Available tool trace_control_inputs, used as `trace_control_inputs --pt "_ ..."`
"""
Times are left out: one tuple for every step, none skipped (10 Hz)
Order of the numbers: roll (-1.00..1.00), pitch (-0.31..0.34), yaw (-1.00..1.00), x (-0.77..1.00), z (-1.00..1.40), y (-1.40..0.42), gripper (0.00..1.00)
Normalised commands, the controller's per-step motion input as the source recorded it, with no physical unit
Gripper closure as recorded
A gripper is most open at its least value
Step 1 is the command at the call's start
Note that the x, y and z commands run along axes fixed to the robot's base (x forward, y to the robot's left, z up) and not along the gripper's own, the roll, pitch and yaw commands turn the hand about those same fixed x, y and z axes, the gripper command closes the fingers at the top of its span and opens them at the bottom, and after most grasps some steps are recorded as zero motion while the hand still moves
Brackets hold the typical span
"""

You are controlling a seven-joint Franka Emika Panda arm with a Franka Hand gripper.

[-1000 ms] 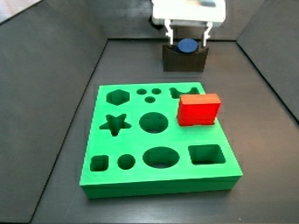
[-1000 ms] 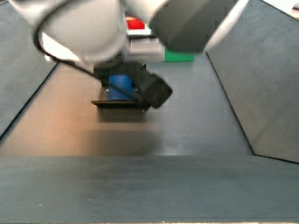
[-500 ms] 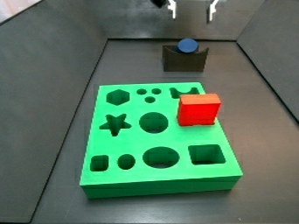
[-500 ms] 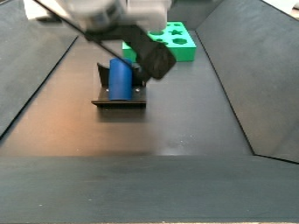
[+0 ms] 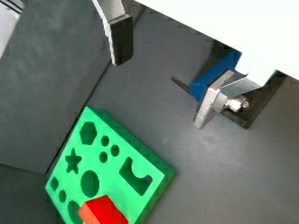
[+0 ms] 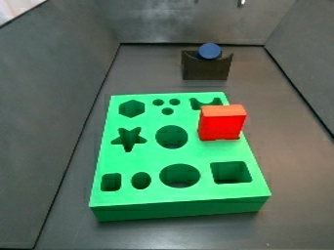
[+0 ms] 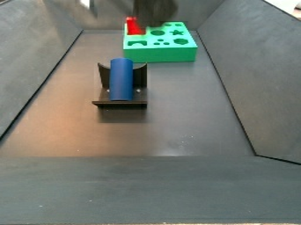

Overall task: Pick up the oval object. Move up. Place the oval object on the fixture. Regrasp the oval object. Move to above the board. Insert the oval object.
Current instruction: Regrasp the oval object.

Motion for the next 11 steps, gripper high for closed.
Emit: trace_control_inputs --pt "1.00 0.021 0.02 -0.08 0.15 -0.21 0.00" --pt "1.00 0.021 0.02 -0.03 0.00 -0.04 0.00" --pt "1.00 0.023 0.02 -0.01 0.00 -0.02 0.00" --pt "1.00 0.022 0.02 -0.01 0.01 -0.03 0.00" --pt "1.00 0.019 0.02 -0.02 0.01 -0.03 0.00" --pt "1.00 0.013 0.02 -0.03 0.01 -0.02 0.00" --pt "1.00 0.009 0.02 -0.03 0.00 -0.03 0.00" --pt "1.00 0.000 0.02 -0.02 0.00 -0.02 0.00" --pt "1.00 -0.003 0.02 -0.02 0.00 -0.02 0.00" --pt "1.00 -0.008 0.02 -0.02 0.00 -0.02 0.00" --pt "1.00 -0.008 0.02 -0.03 0.00 -0.02 0.00"
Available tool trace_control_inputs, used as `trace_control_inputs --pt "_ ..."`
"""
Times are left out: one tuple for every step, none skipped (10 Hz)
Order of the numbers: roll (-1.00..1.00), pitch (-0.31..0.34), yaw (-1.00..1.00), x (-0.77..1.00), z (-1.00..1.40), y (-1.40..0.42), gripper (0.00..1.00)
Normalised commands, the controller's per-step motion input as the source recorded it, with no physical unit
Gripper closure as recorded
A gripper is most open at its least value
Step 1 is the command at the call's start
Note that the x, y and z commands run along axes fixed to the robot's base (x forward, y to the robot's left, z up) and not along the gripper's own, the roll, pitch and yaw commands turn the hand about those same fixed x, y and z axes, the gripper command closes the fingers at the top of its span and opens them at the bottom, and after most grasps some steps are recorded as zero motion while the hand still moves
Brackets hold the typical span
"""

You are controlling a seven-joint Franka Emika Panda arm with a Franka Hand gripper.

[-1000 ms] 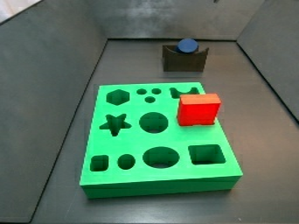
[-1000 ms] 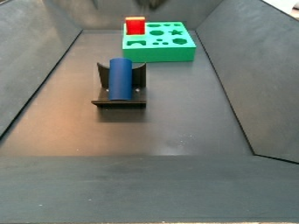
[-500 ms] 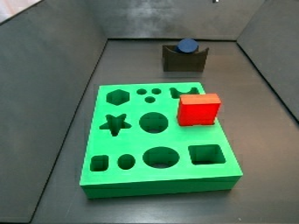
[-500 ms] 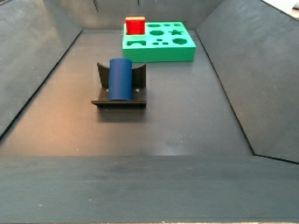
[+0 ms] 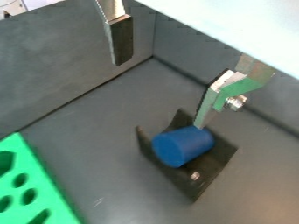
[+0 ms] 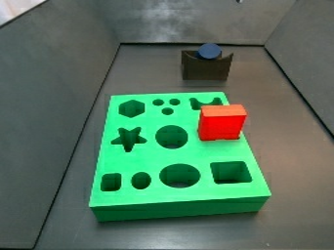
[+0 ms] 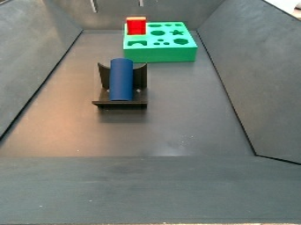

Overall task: Pick up the oval object. Move up. Place the oval object on the fixture. Regrasp the oval object. Move to above the board. Insert the oval object.
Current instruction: Regrasp the oval object.

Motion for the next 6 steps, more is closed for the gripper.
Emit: trace_control_inputs --pt "1.00 -0.007 0.03 -0.02 0.01 -0.02 0.00" --pt "1.00 -0.004 0.03 -0.01 0.02 -0.02 0.00" --pt "1.00 0.001 0.03 0.00 0.01 -0.02 0.00" --pt "1.00 0.005 0.03 0.01 -0.01 -0.02 0.00" --pt "1.00 0.015 0.03 0.03 -0.02 -0.02 0.00" --pt "1.00 0.024 0.04 0.04 -0.02 -0.03 0.00"
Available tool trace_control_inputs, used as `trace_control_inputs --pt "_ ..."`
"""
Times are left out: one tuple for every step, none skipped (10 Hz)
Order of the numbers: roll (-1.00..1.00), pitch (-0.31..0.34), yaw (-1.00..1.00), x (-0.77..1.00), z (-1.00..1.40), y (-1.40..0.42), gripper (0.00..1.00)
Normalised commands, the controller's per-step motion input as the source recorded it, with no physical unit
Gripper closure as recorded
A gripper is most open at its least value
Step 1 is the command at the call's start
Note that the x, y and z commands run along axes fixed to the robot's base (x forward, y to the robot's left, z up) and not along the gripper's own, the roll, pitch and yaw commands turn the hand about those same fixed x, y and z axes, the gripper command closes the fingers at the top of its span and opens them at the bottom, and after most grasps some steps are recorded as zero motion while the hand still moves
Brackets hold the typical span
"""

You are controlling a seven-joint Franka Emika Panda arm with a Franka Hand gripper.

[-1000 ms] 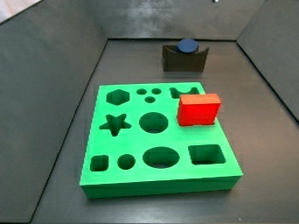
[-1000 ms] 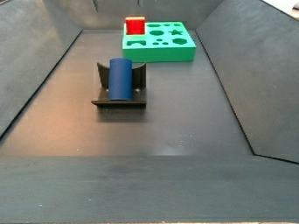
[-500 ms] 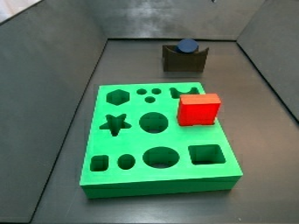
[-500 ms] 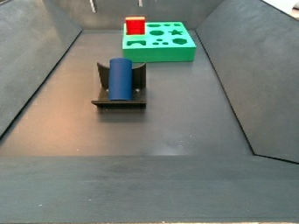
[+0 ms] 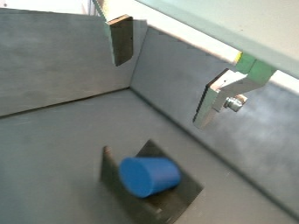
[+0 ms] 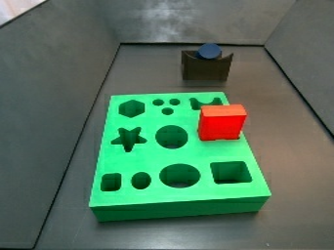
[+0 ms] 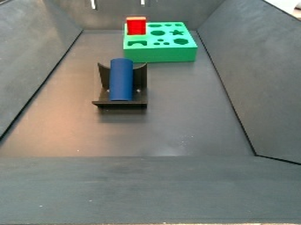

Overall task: Pick up the oval object. Move up. Place the oval object on the fixture. Regrasp the oval object. Move to above the board. Insert the oval object.
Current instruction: Regrasp the oval object.

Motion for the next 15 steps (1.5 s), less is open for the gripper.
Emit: trace_control_inputs --pt "1.00 0.032 0.04 0.05 -0.02 -0.03 0.00" --pt "1.00 0.050 0.04 0.07 -0.02 -0.03 0.00" --pt "1.00 0.076 0.05 0.08 -0.02 -0.03 0.00" --pt "1.00 0.101 0.07 0.09 -0.02 -0.04 0.00" --pt "1.00 0.129 0.08 0.10 -0.02 -0.04 0.00" --pt "1.00 0.163 0.11 0.11 -0.02 -0.04 0.00" --pt "0.80 0.167 0.14 0.11 -0.02 -0.05 0.00" --pt "0.62 0.160 0.15 0.12 -0.02 -0.05 0.00" --pt "0.50 0.152 0.16 0.12 -0.02 -0.05 0.00" --pt "0.29 0.129 0.18 0.11 -0.02 -0.04 0.00" --pt "0.21 0.095 0.19 0.10 -0.01 -0.03 0.00" --pt "0.24 0.052 0.11 0.04 -1.00 0.07 0.00" --pt "0.23 0.039 0.11 0.04 -1.00 0.07 0.00" --pt "0.20 0.017 0.11 0.05 -1.00 0.06 0.00" --pt "0.16 0.003 0.10 0.06 -1.00 0.05 0.00"
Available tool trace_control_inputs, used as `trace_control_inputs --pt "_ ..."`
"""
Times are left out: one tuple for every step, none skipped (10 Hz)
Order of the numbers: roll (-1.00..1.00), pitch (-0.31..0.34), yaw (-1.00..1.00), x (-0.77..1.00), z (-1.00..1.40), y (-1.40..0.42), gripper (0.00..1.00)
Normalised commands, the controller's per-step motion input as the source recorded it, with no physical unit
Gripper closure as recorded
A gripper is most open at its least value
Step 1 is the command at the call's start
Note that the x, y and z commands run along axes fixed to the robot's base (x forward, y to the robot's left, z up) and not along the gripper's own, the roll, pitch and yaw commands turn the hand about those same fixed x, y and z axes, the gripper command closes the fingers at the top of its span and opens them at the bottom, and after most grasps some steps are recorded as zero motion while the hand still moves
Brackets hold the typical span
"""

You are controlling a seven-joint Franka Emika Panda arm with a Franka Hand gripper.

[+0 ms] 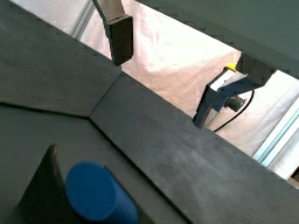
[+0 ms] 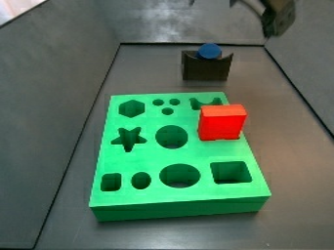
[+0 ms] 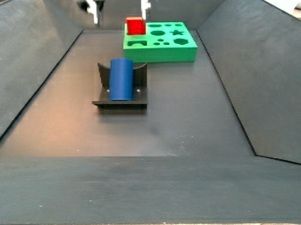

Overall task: Pick up the oval object. Move up. Place the oval object on the fixture. Regrasp the oval object. Move to above the board. Insert the oval object.
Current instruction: Regrasp the oval object.

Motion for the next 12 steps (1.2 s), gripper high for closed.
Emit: trace_control_inputs --pt "0.13 -0.005 0.09 0.07 -1.00 0.05 0.00" --pt "0.12 -0.011 0.08 0.07 -1.00 0.04 0.00" --pt "0.09 -0.022 0.07 0.09 -1.00 0.04 0.00" --pt "0.08 -0.027 0.06 0.10 -1.00 0.03 0.00" --pt "0.07 -0.035 0.06 0.11 -1.00 0.03 0.00" --pt "0.07 -0.035 0.04 0.12 -1.00 0.02 0.00" --pt "0.07 -0.037 0.04 0.12 -0.95 0.01 0.00" --pt "0.06 -0.038 0.03 0.10 -0.81 0.01 0.00" --pt "0.06 -0.037 0.02 0.09 -0.66 0.00 0.00" --pt "0.06 -0.035 0.02 0.08 -0.52 0.00 0.00" --pt "0.06 -0.033 0.02 0.08 -0.39 0.00 0.00" --pt "0.05 -0.022 0.02 0.06 -0.22 -0.01 0.00"
